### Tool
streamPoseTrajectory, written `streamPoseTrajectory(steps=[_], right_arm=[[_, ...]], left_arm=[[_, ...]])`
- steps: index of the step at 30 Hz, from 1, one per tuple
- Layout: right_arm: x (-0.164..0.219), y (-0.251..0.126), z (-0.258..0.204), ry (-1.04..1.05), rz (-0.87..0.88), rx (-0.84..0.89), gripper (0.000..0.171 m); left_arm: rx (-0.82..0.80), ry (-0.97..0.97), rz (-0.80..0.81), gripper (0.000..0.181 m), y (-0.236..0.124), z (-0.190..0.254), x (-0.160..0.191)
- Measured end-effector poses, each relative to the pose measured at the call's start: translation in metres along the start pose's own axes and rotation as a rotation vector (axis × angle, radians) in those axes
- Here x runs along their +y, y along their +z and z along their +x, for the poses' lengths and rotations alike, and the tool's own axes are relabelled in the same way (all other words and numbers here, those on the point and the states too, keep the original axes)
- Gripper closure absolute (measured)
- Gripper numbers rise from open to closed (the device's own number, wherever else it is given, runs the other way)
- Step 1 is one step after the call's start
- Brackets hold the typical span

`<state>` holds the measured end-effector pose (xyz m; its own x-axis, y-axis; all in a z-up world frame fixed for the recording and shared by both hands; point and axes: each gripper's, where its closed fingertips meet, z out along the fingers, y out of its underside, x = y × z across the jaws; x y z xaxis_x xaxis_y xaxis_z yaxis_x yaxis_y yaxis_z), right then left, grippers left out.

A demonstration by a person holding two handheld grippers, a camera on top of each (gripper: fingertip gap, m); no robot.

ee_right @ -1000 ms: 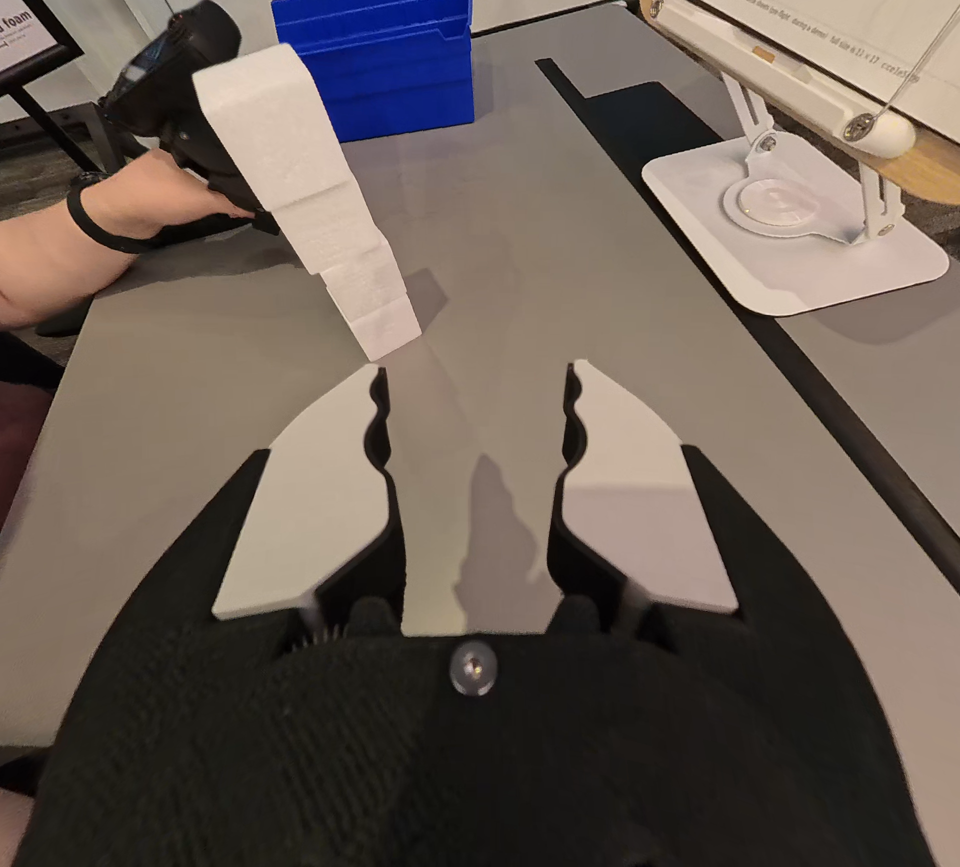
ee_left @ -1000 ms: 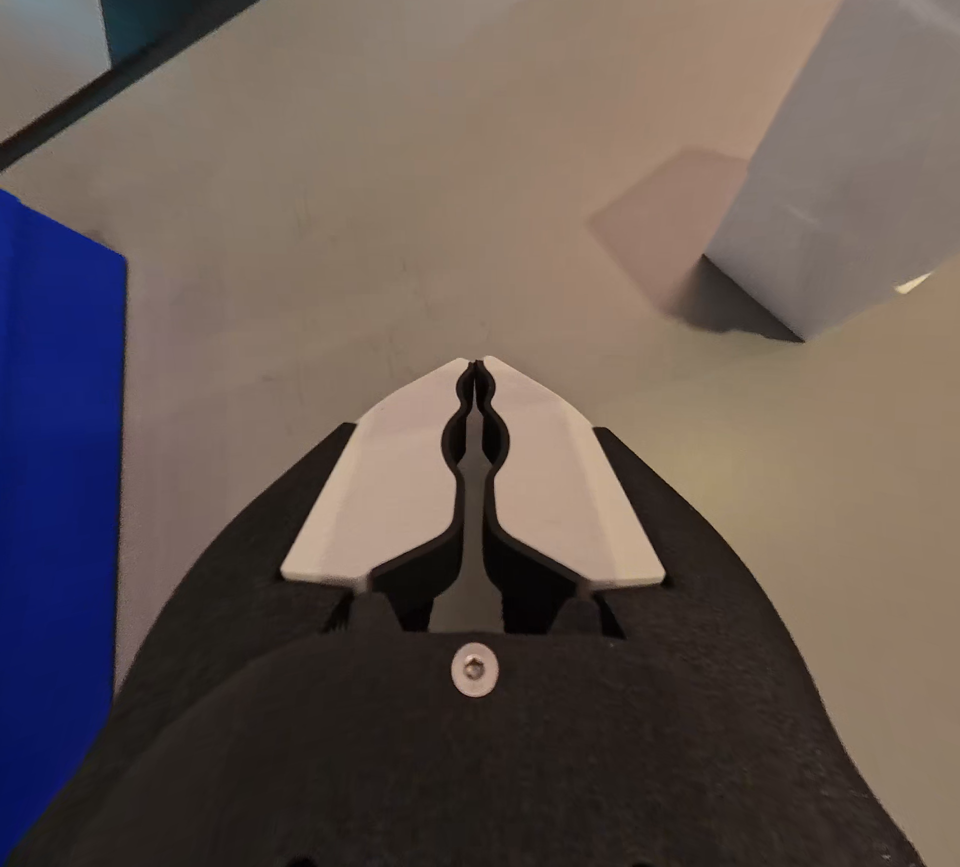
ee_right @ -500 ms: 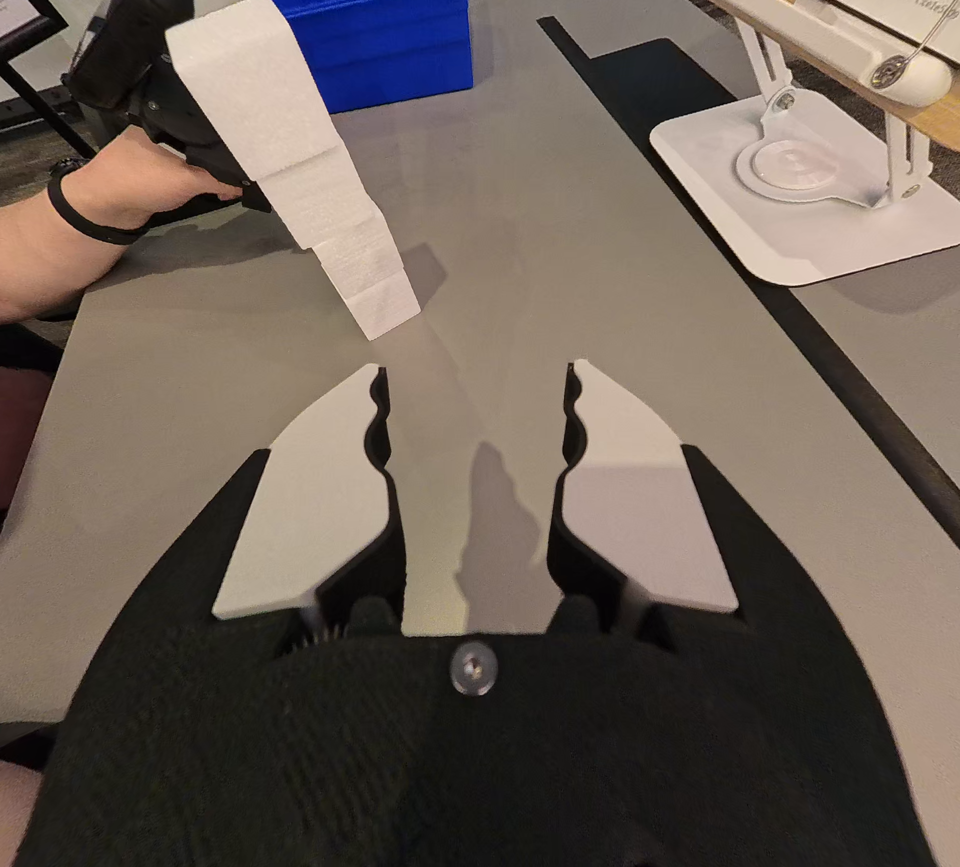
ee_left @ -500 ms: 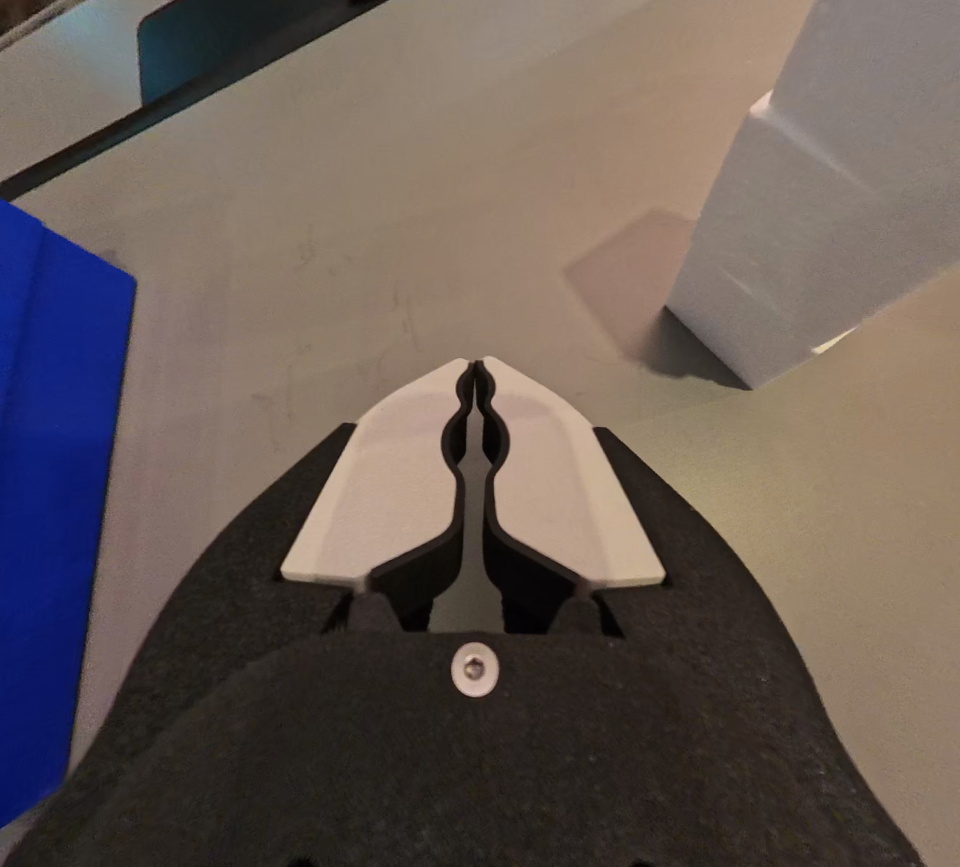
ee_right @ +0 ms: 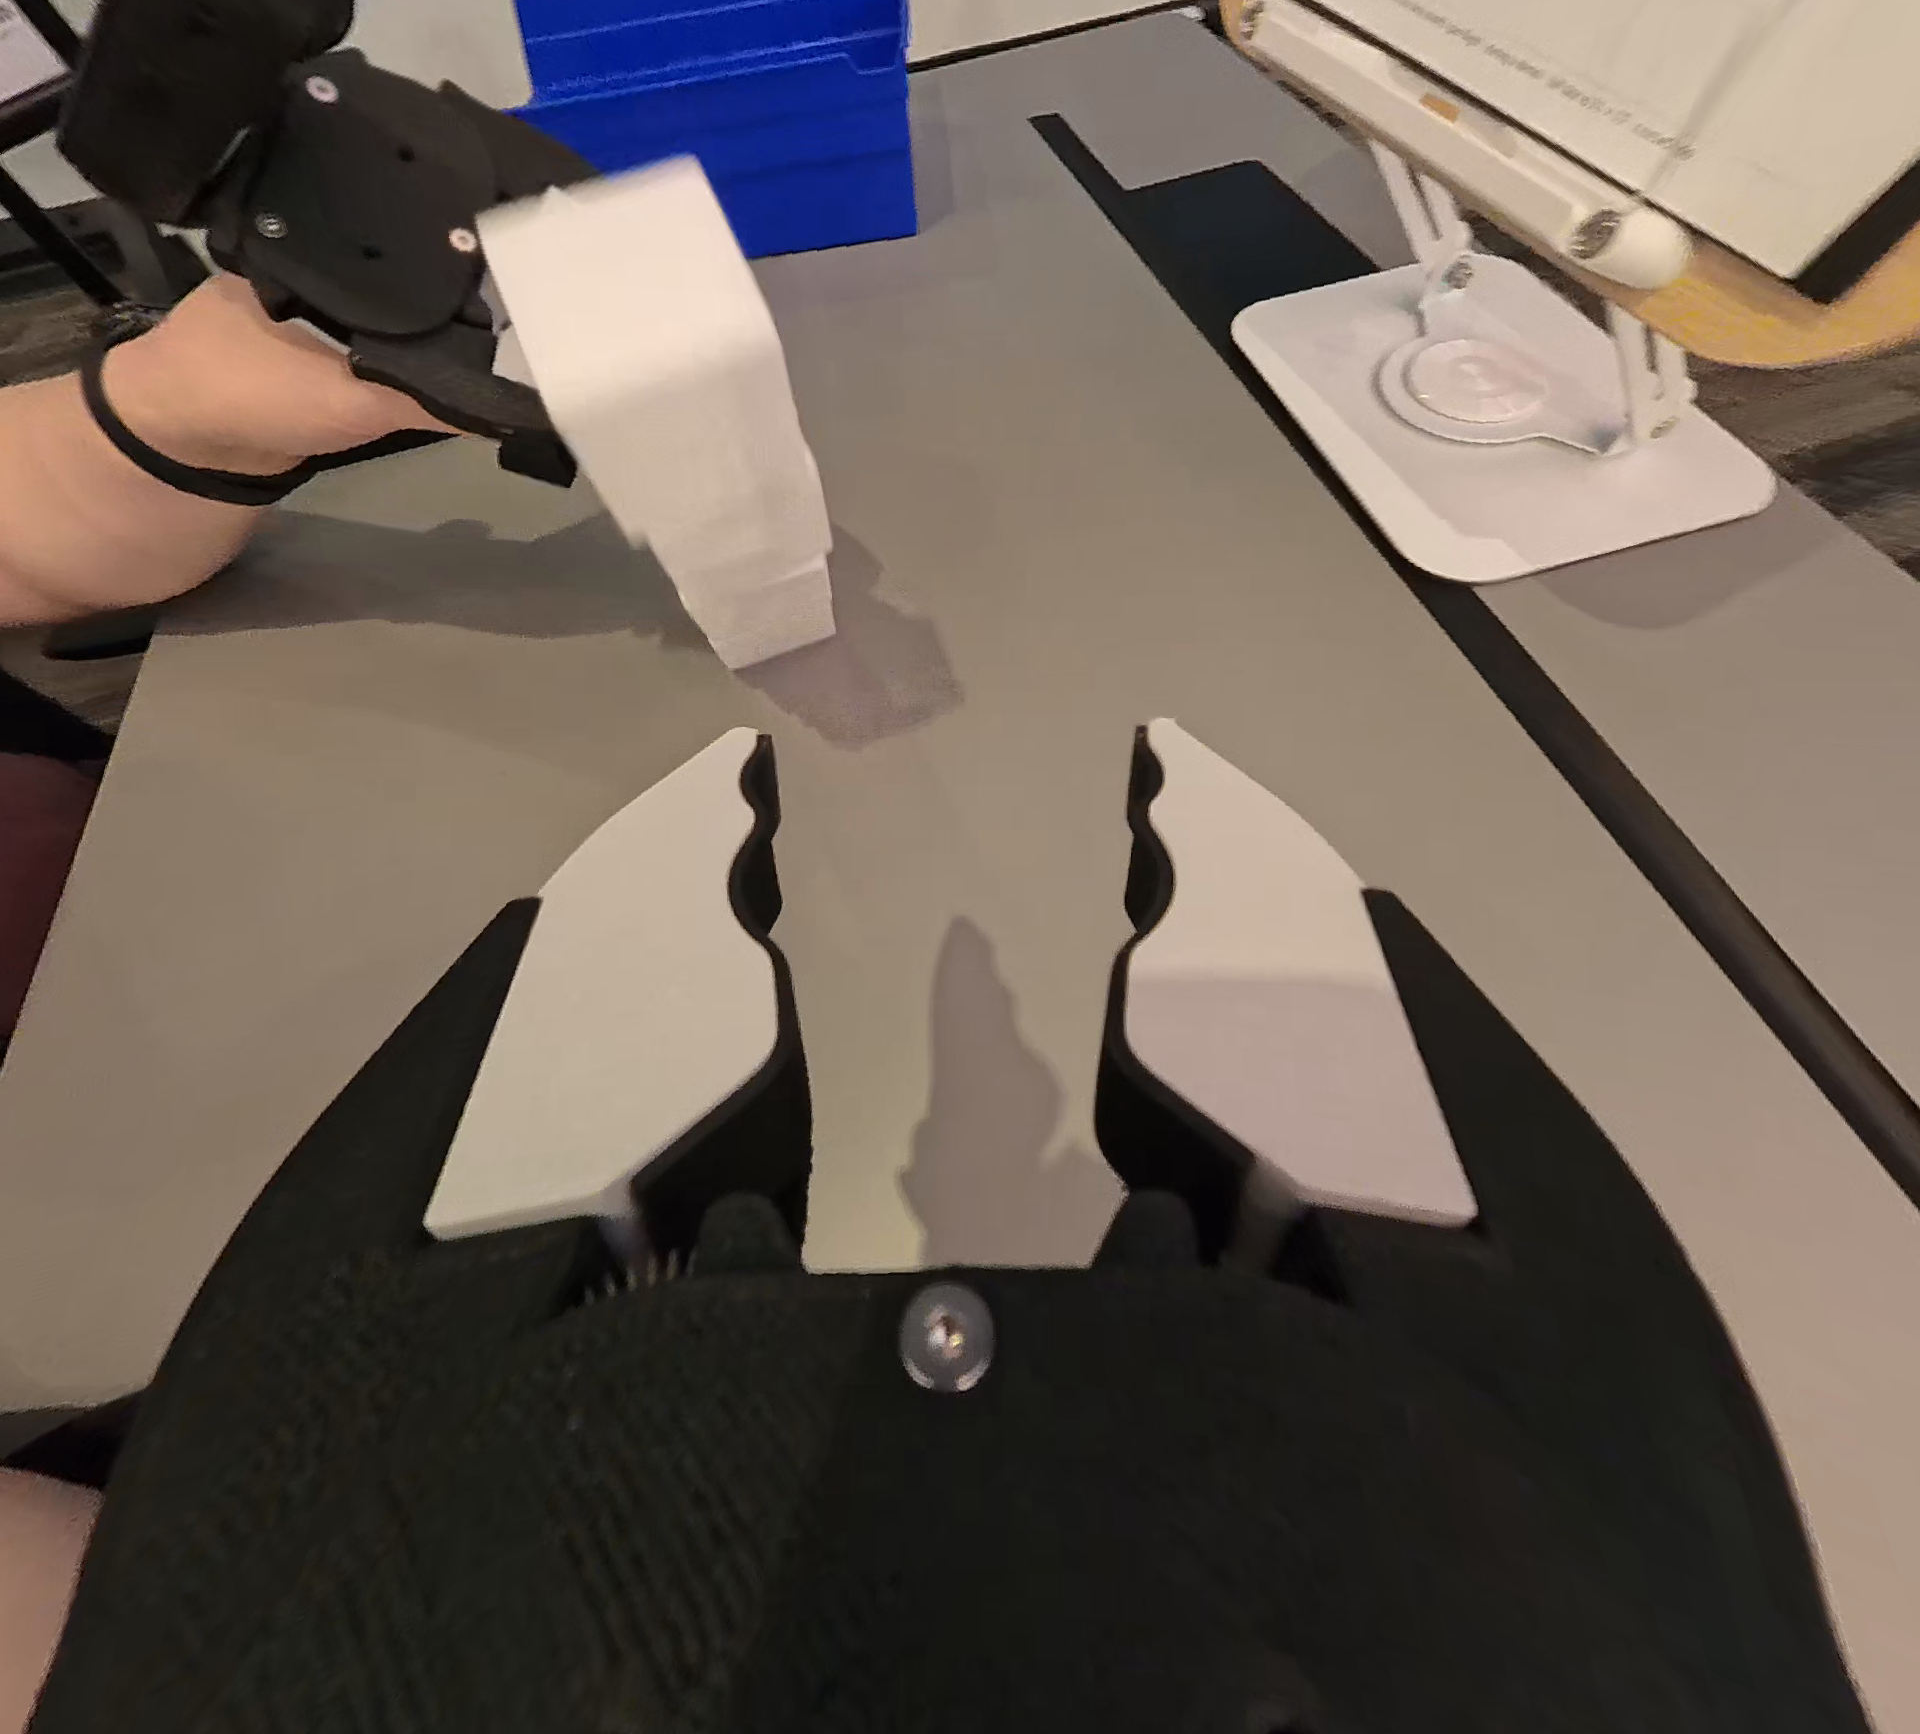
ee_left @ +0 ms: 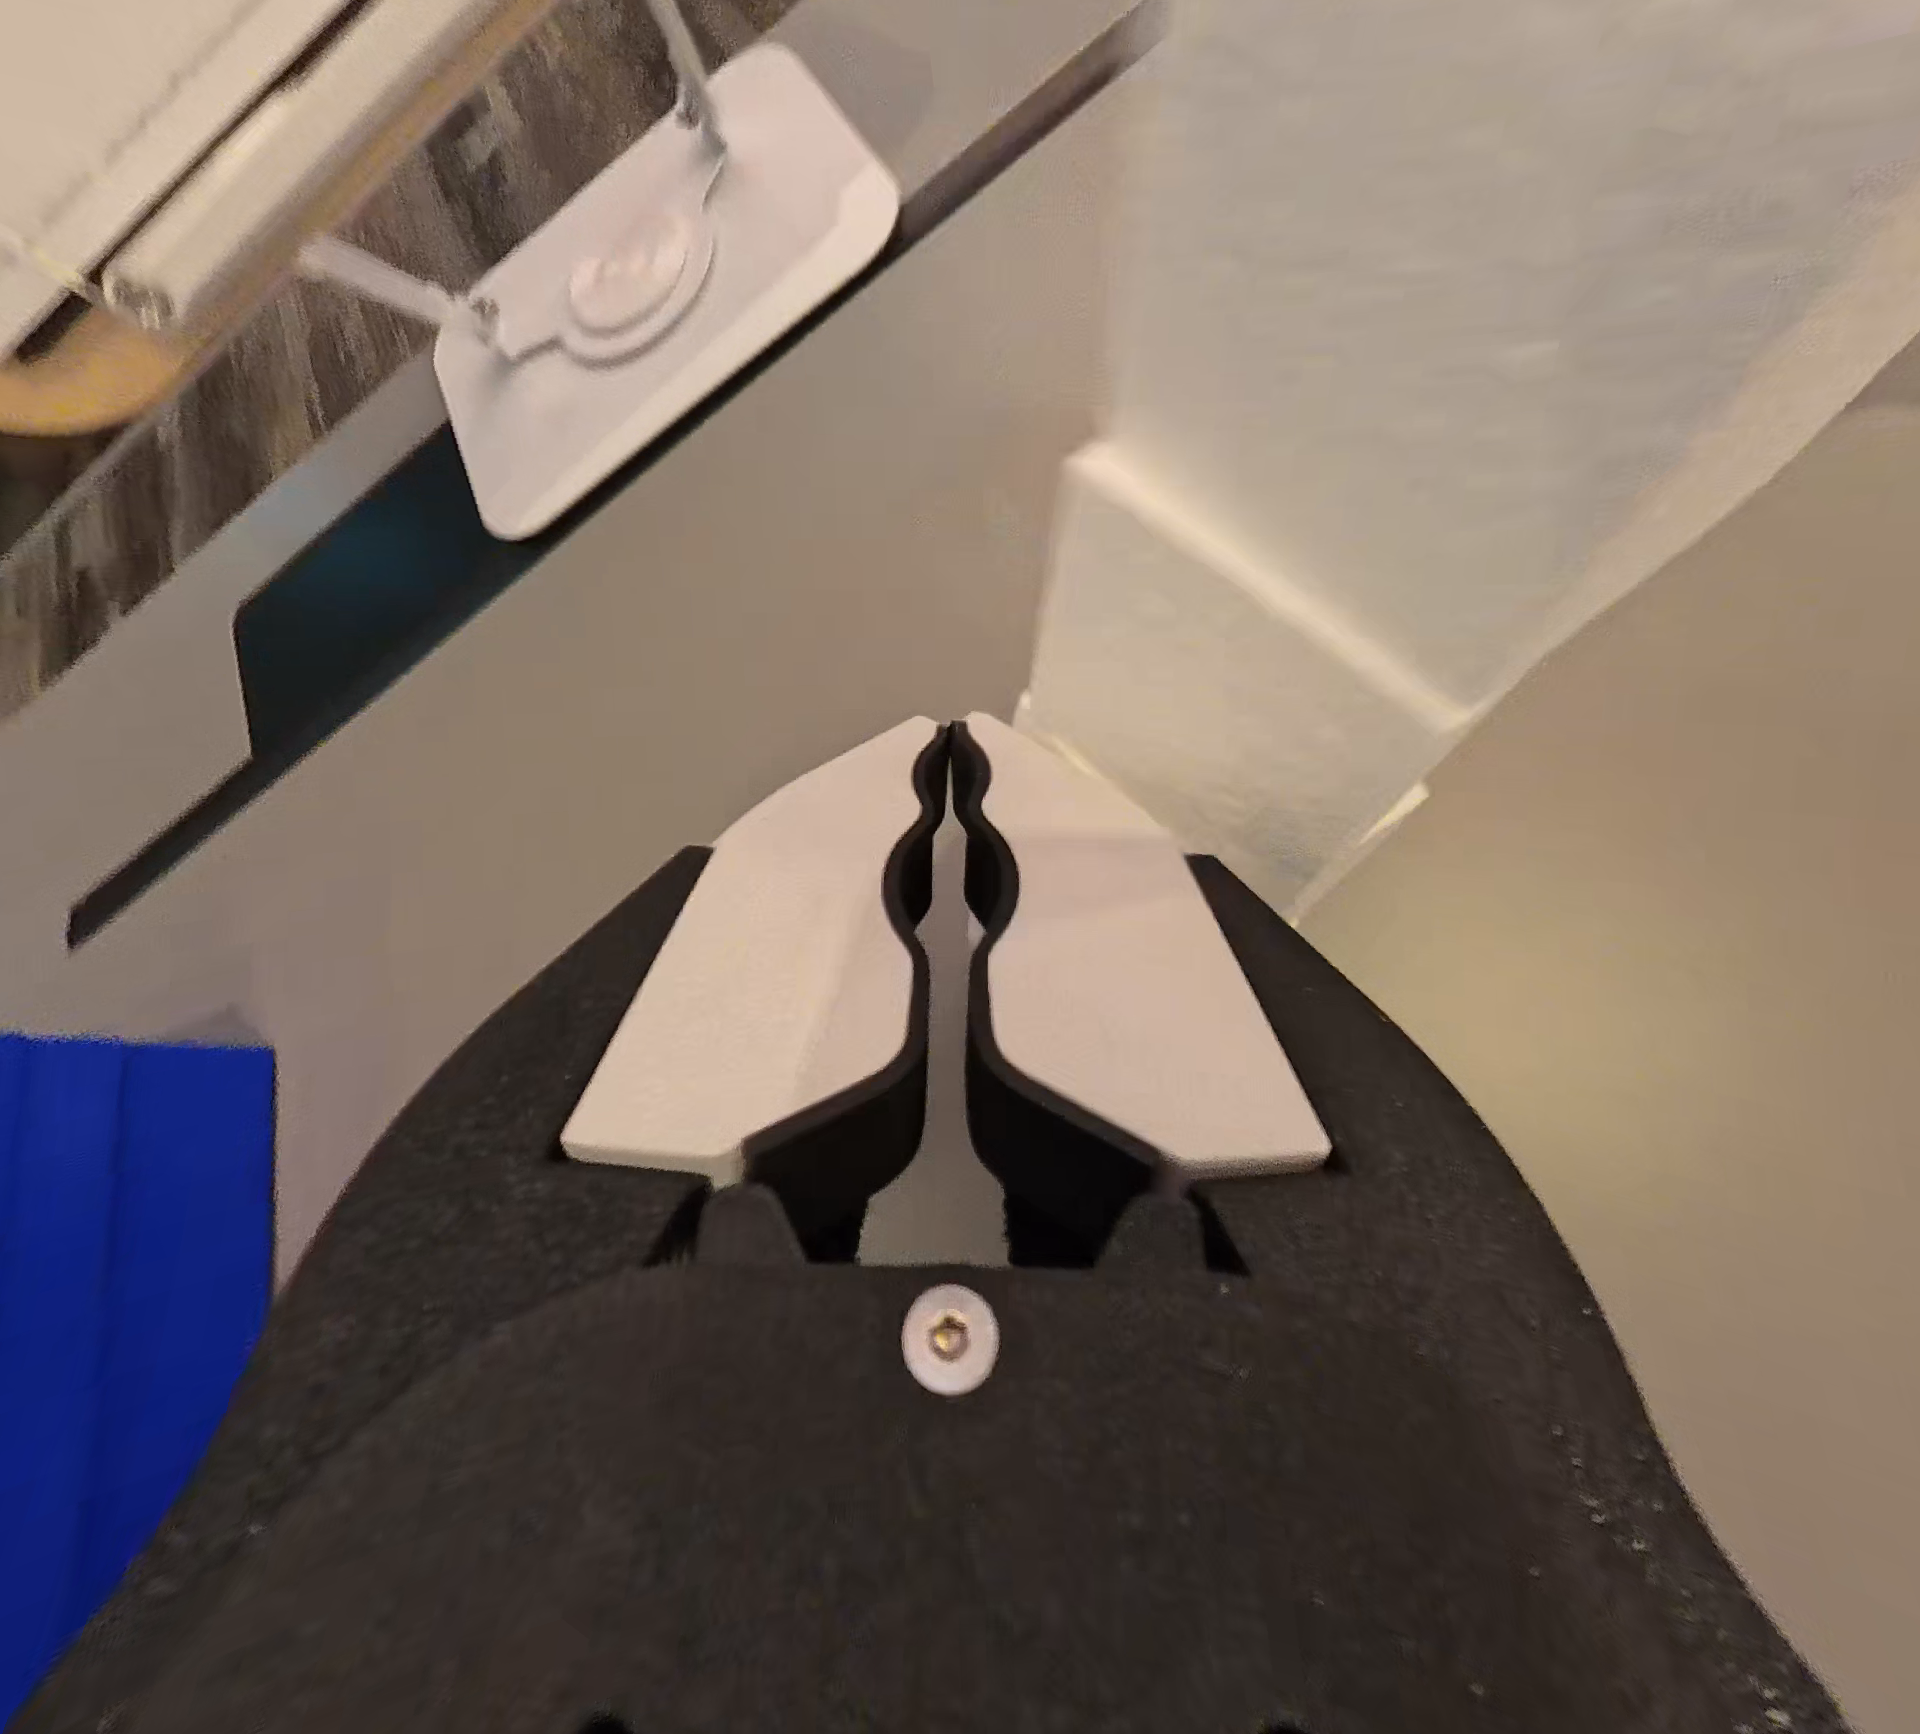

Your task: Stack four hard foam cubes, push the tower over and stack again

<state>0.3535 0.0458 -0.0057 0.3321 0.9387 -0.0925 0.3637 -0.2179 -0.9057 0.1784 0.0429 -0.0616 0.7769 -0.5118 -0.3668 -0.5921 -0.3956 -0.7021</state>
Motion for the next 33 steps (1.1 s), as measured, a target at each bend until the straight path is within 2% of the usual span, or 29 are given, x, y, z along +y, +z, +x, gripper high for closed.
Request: streamPoseTrajectory(steps=[4, 8, 9, 11, 12, 16, 19, 22, 25, 27, 33], right_arm=[[0.004, -0.034, 0.015, 0.041, 0.014, 0.129, 0.105], [0.016, -0.059, 0.018, 0.089, 0.007, 0.186, 0.105], [0.019, -0.062, 0.019, 0.087, 0.000, 0.193, 0.105], [0.024, -0.063, 0.018, 0.086, -0.019, 0.194, 0.105], [0.027, -0.063, 0.016, 0.088, -0.036, 0.188, 0.104], [0.055, -0.059, 0.011, 0.092, -0.168, 0.169, 0.102], [0.074, -0.064, 0.013, 0.178, -0.248, 0.197, 0.102], [0.095, -0.072, 0.018, 0.274, -0.402, 0.291, 0.099], [0.100, -0.069, 0.014, 0.272, -0.531, 0.338, 0.093], [0.098, -0.061, 0.019, 0.249, -0.592, 0.387, 0.091], [0.104, -0.034, 0.042, 0.365, -0.739, 0.528, 0.090]], left_arm=[[0.010, 0.034, 0.054, 0.177, -0.001, 0.011, -0.026], [0.142, -0.034, 0.095, 0.156, 0.000, 0.016, -0.024], [0.206, -0.048, 0.109, 0.148, 0.000, 0.019, -0.021], [0.314, -0.074, 0.121, 0.118, 0.000, 0.022, -0.011], [0.364, -0.094, 0.133, 0.114, 0.000, 0.023, -0.005], [0.528, -0.222, 0.182, 0.110, 0.003, 0.032, 0.019], [0.623, -0.215, 0.220, 0.105, 0.001, 0.041, 0.025], [0.636, -0.072, 0.269, 0.103, 0.001, 0.051, 0.028], [0.593, 0.099, 0.228, 0.100, 0.007, 0.061, 0.040], [0.586, 0.142, 0.201, 0.098, 0.013, 0.067, 0.047], [0.597, 0.169, 0.163, 0.096, 0.031, 0.073, 0.050]])
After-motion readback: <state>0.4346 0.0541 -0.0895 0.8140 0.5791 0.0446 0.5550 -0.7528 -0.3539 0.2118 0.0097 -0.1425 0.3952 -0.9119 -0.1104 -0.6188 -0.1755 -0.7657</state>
